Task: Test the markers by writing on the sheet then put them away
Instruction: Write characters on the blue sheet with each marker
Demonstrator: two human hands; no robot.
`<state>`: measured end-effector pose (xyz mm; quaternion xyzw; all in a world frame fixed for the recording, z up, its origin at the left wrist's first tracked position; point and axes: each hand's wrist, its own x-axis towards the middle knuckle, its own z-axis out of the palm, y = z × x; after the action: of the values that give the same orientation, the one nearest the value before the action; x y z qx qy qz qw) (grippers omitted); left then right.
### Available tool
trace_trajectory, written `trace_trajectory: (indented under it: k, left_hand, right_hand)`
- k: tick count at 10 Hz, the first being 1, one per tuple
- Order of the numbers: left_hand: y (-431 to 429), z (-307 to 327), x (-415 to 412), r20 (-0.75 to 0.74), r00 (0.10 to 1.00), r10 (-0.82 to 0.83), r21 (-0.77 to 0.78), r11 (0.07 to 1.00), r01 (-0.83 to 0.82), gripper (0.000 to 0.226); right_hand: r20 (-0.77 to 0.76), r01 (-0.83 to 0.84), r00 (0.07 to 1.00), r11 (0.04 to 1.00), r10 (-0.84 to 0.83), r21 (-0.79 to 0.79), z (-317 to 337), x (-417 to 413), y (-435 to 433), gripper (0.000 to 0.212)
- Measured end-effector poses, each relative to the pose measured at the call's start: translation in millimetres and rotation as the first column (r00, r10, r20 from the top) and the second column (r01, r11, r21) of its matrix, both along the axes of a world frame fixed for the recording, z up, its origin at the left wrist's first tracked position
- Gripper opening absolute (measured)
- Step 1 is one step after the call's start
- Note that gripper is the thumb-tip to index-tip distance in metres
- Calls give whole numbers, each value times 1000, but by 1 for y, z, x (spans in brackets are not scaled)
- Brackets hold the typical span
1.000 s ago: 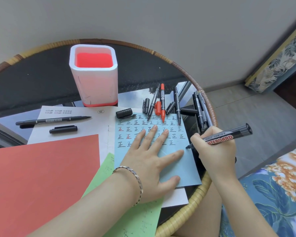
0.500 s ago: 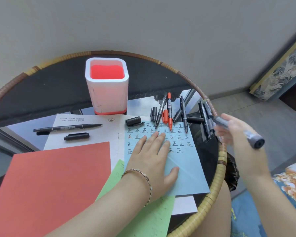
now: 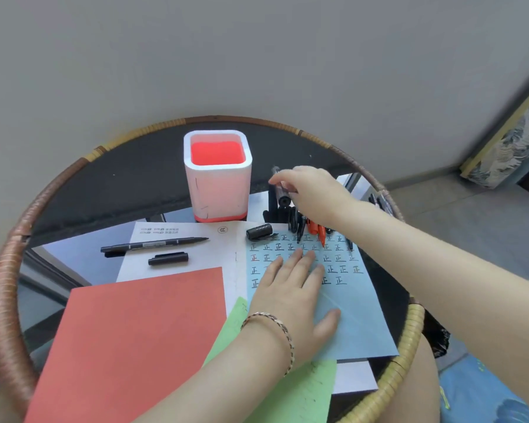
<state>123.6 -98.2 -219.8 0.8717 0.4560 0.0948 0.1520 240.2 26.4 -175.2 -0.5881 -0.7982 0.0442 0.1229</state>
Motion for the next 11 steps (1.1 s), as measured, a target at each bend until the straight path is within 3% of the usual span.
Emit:
trace_trajectory:
  k: [1,2,3,4,5,6,7,8,9,10,11]
  left_hand:
    - [0,0,-1,39,999,-2,-7,1000,2,88]
    - [0,-1,-1,9,1000,-2,-3,1000,2,88]
    - [1,-1,0,-6,1000,1,-4,1000,-1,88]
    - [0,0,0,-20,1000,4,6,1000,-4,88]
    - [1,0,0,-18,1000,9,7,1000,-9,87]
    - [0,0,-1,-25,1000,7,-1,1000,-7,88]
    - [0,0,0,-27,1000,5,-7,1000,-5,87]
    - [1,0,-1,-23,1000,5,-14,1000,-5,87]
    - [1,0,0,-9,1000,7,-20,1000,-7,89]
    - [0,0,0,-18,1000,6,-22,1000,-6,90]
    - [1,-1,0,-23,1000,9,-19,1000,-9,89]
  right_hand:
    - [58,-11,998,1000,12,-25,-10,2,4,62]
    - [-20,7,1000,1000,-7,-16,-11,20,3,64]
    - [21,24,999,999,-24,-21,-4,34,3,58]
    - [201,-31,979,998,43,-63,7,37,-1,37]
    - [298,-90,948,993,108,-73,9,33,-1,31]
    - [485,-224,846,973,224,-59,12,28,0,30]
    - [552,-384,781,922,293,54,20,39,-4,21]
    - [473,-400,845,882,250,249,27,57,-13,17]
    - [96,-140,988,953,118,267,32,69,-51,10]
    - [-249,79,966,996,-64,51,27,73,-88,32]
    - [-588,131,791,985,-171,-110,18,75,-119,43]
